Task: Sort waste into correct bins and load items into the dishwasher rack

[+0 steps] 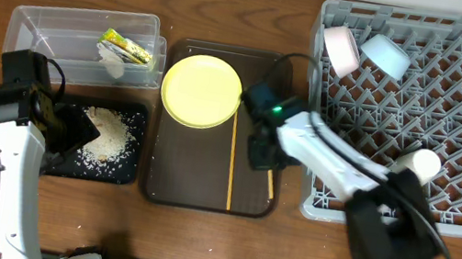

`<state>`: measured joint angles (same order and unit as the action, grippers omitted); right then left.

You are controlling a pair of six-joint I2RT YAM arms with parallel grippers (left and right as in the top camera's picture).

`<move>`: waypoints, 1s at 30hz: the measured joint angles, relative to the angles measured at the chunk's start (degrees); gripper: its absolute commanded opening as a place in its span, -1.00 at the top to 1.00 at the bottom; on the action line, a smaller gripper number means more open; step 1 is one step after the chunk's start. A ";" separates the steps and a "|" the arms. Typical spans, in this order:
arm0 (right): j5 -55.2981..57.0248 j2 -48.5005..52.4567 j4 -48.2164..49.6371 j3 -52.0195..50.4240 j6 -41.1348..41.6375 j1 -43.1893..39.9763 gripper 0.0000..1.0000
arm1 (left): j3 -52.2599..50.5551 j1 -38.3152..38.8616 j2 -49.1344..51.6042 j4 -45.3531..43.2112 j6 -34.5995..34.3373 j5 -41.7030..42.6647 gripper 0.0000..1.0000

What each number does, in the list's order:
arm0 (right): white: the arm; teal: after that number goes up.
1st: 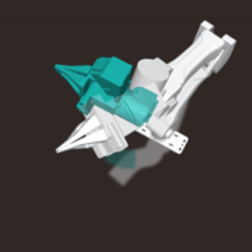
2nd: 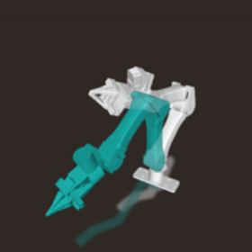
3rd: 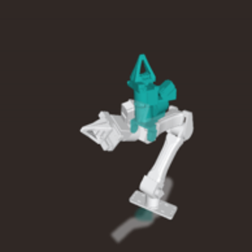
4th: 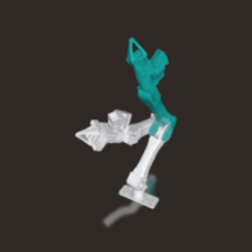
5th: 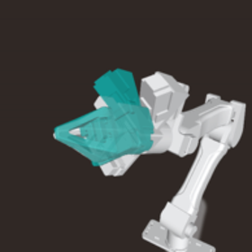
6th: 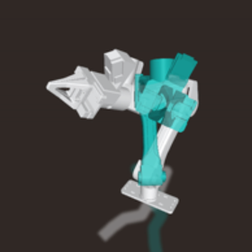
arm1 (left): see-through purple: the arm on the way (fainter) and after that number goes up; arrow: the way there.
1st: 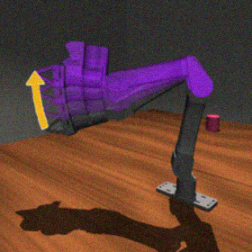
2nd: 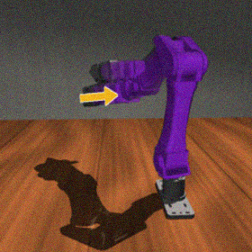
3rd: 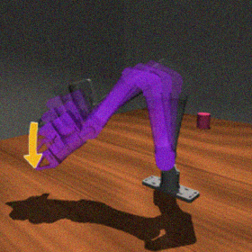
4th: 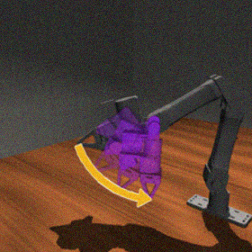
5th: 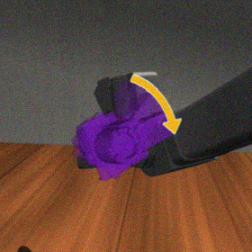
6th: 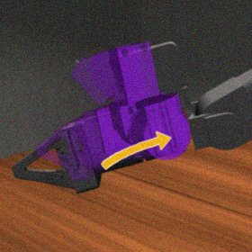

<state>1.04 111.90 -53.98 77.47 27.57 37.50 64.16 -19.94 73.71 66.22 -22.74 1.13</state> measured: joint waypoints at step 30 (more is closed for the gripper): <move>-1.03 -18.95 -0.57 -7.56 -16.09 -16.81 0.56 | 0.00 0.00 0.00 0.02 0.00 0.00 -0.63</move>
<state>0.01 92.95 -54.54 69.91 11.49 20.69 64.16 -19.94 73.71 66.24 -22.74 1.13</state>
